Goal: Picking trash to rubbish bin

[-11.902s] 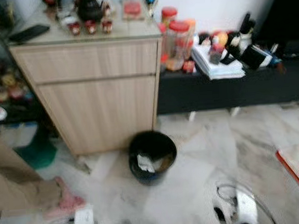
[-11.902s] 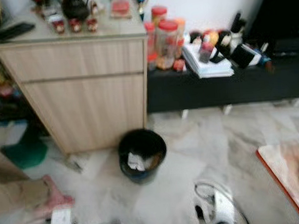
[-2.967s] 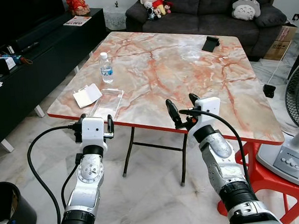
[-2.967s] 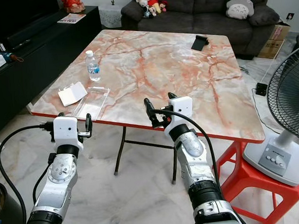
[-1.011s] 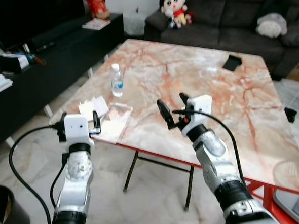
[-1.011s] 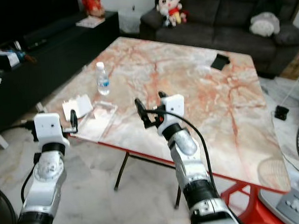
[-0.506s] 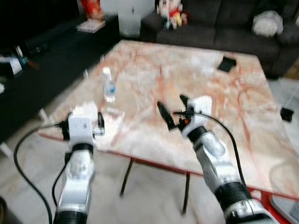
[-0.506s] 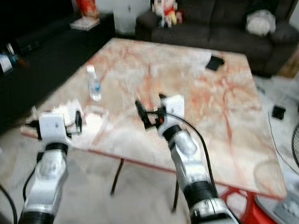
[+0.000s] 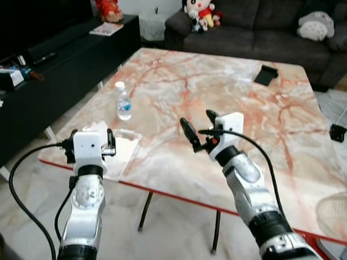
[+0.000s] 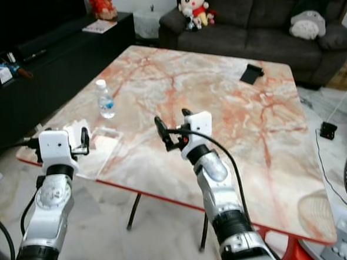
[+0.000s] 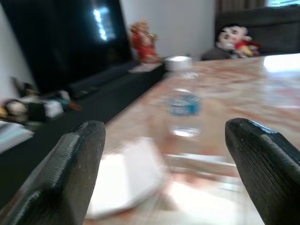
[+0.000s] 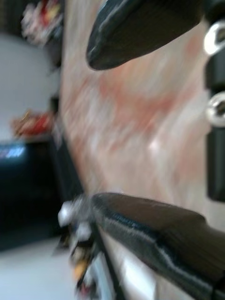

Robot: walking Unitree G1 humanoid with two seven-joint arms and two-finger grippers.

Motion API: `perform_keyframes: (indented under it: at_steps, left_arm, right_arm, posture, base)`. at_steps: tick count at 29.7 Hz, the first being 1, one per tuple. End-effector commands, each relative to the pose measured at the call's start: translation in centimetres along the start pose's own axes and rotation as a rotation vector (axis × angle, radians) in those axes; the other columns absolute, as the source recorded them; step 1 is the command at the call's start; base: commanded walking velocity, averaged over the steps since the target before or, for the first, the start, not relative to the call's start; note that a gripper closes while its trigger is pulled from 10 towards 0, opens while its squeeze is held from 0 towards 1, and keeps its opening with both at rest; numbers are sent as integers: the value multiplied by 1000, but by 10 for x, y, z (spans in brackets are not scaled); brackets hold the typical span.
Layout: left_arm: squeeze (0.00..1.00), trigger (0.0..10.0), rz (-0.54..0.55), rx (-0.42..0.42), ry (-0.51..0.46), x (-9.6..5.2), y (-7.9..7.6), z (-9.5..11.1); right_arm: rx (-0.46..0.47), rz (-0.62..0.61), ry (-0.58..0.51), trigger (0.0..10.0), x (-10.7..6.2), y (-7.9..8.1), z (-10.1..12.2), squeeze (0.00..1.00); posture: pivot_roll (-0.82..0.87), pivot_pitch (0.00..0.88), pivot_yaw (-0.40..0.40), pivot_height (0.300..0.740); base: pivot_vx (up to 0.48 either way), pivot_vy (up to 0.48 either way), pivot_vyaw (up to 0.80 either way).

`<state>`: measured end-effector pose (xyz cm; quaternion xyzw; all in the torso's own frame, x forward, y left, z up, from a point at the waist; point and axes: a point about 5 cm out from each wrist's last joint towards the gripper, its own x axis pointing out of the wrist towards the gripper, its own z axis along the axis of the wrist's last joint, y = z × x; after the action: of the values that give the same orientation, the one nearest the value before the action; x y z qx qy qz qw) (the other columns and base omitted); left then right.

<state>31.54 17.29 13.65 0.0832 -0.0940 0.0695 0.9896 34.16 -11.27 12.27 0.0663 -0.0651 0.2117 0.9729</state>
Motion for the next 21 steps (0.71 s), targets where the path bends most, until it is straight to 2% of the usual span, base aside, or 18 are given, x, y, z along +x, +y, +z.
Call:
perform_keyframes:
  at_steps: [1, 9, 13, 19, 21]
  left_arm:
    - [0, 10000, -17, 10, -2, 2, -2, 2]
    - [0, 10000, -35, 0, 17, 1, -3, -2]
    - [0, 10000, -76, 7, 71, 0, -8, -9]
    - [0, 10000, -132, -27, 163, 2, -14, -20]
    - [0, 10000, -138, -6, 187, 4, -13, -22]
  right_arm:
    - [-7, 1, -28, 10000, 4, 0, 9, 0]
    - [-6, 4, -23, 10000, 4, 0, 7, 0]
    - [-6, 6, -23, 10000, 4, 0, 8, 0]
    - [-5, 10, -22, 10000, 3, 1, 8, 0]
    - [-6, 11, -21, 10000, 3, 0, 8, 0]
  posture:
    - [21, 38, -59, 740]
    - [21, 38, -59, 740]
    - [20, 44, -59, 740]
    - [17, 45, -60, 740]
    - [16, 47, -61, 740]
  base:
    - [322, 0, 0]
    - [300, 0, 0]
    - [0, 0, 0]
    - [0, 0, 0]
    - [0, 0, 0]
